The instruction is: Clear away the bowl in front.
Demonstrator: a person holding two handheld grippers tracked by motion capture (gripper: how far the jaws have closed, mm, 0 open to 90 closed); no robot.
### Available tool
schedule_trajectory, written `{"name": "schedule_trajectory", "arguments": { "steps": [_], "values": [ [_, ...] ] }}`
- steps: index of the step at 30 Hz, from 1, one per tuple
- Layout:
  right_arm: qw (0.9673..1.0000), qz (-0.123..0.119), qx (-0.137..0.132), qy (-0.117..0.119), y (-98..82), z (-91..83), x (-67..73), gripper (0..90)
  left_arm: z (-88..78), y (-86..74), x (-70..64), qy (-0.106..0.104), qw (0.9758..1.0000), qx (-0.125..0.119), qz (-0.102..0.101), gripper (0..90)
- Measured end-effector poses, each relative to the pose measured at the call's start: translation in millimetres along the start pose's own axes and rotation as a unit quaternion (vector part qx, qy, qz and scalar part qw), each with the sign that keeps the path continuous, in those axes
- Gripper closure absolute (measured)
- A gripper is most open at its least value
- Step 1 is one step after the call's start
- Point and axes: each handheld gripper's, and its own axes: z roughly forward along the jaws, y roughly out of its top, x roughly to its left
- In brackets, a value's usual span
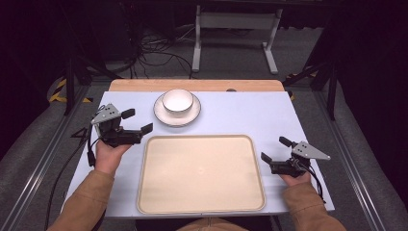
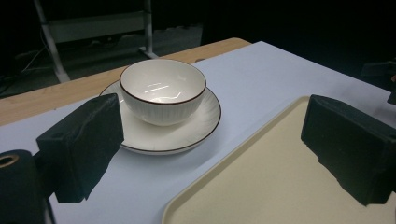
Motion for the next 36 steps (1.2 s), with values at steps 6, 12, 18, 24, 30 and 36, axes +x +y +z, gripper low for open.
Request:
{"name": "schedule_trajectory", "arguments": {
  "steps": [6, 12, 18, 24, 30, 36],
  "values": [
    [1.0, 0.0, 0.001, 0.002, -0.1, 0.3, -0.4, 1.2, 7.8, 4.1, 6.0, -0.002, 0.9998, -0.012, -0.018, 6.5],
    [1.0, -0.001, 0.002, 0.001, -0.1, 0.3, -0.5, 1.2, 16.0, 9.4, 8.7, 0.005, 0.9998, -0.011, -0.014, 6.6],
    [1.0, 0.0, 0.002, 0.001, -0.2, 0.3, -0.6, 1.2, 26.9, 15.2, 12.5, 0.016, 0.9998, -0.002, -0.01, 6.6],
    [1.0, 0.006, 0.001, -0.001, -0.2, 0.1, -0.7, 1.2, 39.5, 21.5, 17.5, 0.029, 0.9996, 0.001, -0.002, 6.4],
    [1.0, 0.004, 0.001, -0.002, -0.2, 0.5, -0.8, 1.2, 49.2, 26.9, 21.1, 0.034, 0.9994, 0.004, 0.002, 6.4],
    [1.0, 0.004, 0.003, -0.003, -0.1, 0.6, -0.8, 1.2, 57.7, 30.8, 26.2, 0.041, 0.9991, 0.01, -0.002, 6.5]
  ]
}}
